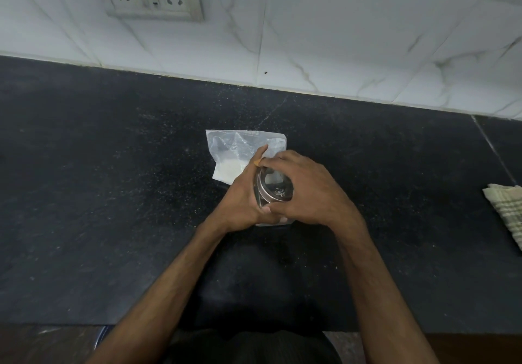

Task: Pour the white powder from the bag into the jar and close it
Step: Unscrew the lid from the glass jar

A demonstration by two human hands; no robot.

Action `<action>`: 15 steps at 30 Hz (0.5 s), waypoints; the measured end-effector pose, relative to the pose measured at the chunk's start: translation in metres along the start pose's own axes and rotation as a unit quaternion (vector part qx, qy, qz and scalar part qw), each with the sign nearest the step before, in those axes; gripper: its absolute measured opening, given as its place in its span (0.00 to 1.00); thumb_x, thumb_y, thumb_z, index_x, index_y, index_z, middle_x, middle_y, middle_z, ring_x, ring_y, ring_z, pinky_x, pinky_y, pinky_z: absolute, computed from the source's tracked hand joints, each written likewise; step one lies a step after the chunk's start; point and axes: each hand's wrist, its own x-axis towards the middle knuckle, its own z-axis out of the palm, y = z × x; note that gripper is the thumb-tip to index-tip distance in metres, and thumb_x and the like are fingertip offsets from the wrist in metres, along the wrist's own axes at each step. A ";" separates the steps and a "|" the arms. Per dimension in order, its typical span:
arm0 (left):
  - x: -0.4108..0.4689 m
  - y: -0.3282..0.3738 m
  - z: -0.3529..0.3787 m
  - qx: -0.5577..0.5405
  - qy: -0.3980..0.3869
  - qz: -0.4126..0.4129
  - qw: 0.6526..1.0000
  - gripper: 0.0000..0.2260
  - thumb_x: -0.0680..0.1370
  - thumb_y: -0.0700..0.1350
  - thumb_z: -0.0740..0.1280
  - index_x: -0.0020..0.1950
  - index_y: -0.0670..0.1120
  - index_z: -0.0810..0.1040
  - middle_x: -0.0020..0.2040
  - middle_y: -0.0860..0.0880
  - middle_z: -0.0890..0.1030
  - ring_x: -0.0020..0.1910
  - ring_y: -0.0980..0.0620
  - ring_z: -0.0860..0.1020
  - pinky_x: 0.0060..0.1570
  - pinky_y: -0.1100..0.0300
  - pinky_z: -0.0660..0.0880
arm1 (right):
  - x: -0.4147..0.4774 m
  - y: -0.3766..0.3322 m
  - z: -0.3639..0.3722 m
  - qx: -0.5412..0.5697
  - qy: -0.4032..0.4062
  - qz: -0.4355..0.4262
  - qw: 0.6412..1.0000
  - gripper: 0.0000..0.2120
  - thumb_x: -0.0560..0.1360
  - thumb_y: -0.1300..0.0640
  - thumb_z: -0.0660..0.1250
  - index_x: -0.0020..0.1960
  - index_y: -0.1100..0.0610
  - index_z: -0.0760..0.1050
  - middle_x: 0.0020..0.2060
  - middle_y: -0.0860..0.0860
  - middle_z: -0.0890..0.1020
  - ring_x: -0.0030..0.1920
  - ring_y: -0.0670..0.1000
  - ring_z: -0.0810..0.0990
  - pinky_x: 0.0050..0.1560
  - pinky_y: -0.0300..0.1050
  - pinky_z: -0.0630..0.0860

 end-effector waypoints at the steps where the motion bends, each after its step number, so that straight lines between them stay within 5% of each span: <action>1: 0.000 0.000 0.000 0.001 0.002 -0.003 1.000 0.60 0.59 0.44 0.82 0.80 0.55 0.46 0.70 0.53 0.73 0.70 0.55 0.74 0.69 0.48 0.72 | 0.001 0.002 -0.001 0.020 -0.007 -0.012 1.000 0.37 0.65 0.48 0.77 0.72 0.46 0.69 0.64 0.45 0.73 0.62 0.46 0.73 0.58 0.42 0.70; 11: 0.002 -0.004 -0.001 0.013 0.013 -0.009 1.000 0.60 0.60 0.37 0.83 0.80 0.53 0.47 0.70 0.50 0.73 0.70 0.54 0.73 0.69 0.46 0.72 | 0.009 0.029 0.008 0.279 0.030 -0.036 0.959 0.37 0.57 0.56 0.84 0.65 0.52 0.77 0.57 0.44 0.79 0.60 0.46 0.79 0.63 0.53 0.76; 15: 0.001 -0.005 0.000 0.019 0.005 -0.013 1.000 0.61 0.60 0.36 0.83 0.80 0.53 0.47 0.70 0.50 0.74 0.70 0.54 0.73 0.68 0.44 0.72 | 0.002 0.028 0.015 0.226 0.083 -0.059 0.969 0.36 0.59 0.54 0.83 0.65 0.54 0.77 0.59 0.45 0.79 0.59 0.44 0.79 0.61 0.50 0.76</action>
